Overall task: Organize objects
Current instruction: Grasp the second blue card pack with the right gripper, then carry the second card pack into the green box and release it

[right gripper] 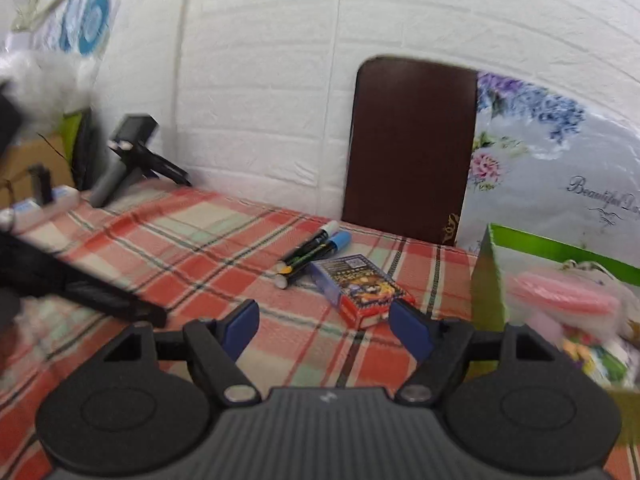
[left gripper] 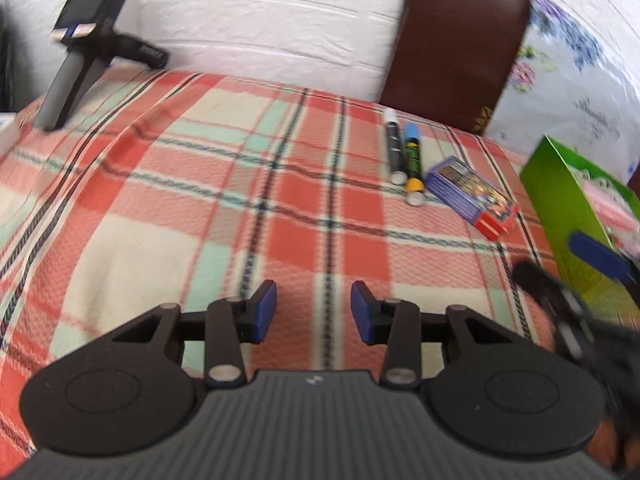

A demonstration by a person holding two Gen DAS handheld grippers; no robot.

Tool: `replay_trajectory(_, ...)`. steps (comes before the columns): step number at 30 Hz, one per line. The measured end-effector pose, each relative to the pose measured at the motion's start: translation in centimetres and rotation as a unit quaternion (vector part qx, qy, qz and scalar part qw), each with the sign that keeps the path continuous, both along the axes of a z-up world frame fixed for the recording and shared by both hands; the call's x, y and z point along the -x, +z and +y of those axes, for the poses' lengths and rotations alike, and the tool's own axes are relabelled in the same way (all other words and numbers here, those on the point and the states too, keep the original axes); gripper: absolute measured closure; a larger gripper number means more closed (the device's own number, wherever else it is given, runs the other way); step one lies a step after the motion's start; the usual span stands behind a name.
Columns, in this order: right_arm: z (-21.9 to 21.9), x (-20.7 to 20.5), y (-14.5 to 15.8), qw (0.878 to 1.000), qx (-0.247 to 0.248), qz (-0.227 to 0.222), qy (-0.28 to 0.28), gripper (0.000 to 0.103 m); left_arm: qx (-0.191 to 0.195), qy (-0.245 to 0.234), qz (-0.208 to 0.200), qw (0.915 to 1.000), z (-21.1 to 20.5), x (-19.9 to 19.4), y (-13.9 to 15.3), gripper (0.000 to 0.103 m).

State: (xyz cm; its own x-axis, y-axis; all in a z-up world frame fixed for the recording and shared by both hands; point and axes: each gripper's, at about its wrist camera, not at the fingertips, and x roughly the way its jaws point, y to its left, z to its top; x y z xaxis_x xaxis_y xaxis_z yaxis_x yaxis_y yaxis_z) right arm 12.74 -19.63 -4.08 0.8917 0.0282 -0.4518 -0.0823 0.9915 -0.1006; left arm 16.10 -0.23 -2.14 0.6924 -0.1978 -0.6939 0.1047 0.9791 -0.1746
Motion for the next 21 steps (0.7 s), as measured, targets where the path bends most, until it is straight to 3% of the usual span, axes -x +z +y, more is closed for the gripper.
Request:
replay_trajectory(3, 0.2, -5.0, -0.4, 0.999, 0.03, 0.022, -0.022, 0.015, 0.012, 0.001, 0.0, 0.9999, 1.0, 0.0, 0.0, 0.06)
replay_trajectory(6, -0.2, -8.8, -1.8, 0.996, 0.055, 0.061, -0.041, 0.014, 0.028, -0.004, 0.003, 0.9996, 1.5, -0.2, -0.1, 0.06)
replay_trajectory(9, -1.4, -10.4, -3.4, 0.994, 0.027, 0.103, -0.037, 0.013, 0.034, -0.008, 0.006, 0.9994, 1.7, -0.3, -0.1, 0.06)
replay_trajectory(10, -2.2, -10.1, -3.4, 0.994, -0.009, 0.108, -0.03, 0.024, 0.038, -0.008, 0.009, 0.9992, 1.8, -0.3, -0.1, 0.06)
replay_trajectory(11, -2.7, -9.7, -3.4, 0.992, -0.038, 0.113, -0.032, 0.028, 0.043, -0.009, 0.012, 0.999, 1.8, -0.3, 0.0, 0.06)
replay_trajectory(13, -2.6, -8.2, -3.4, 0.993, -0.041, 0.109, -0.027, 0.04, 0.055, -0.013, 0.019, 0.9982, 1.7, -0.2, 0.0, 0.06)
replay_trajectory(21, 0.6, 0.7, -3.5, 0.995, -0.035, 0.088, -0.011, 0.04, 0.095, -0.053, 0.059, 0.9923, -0.6, 1.4, 0.1, 0.059)
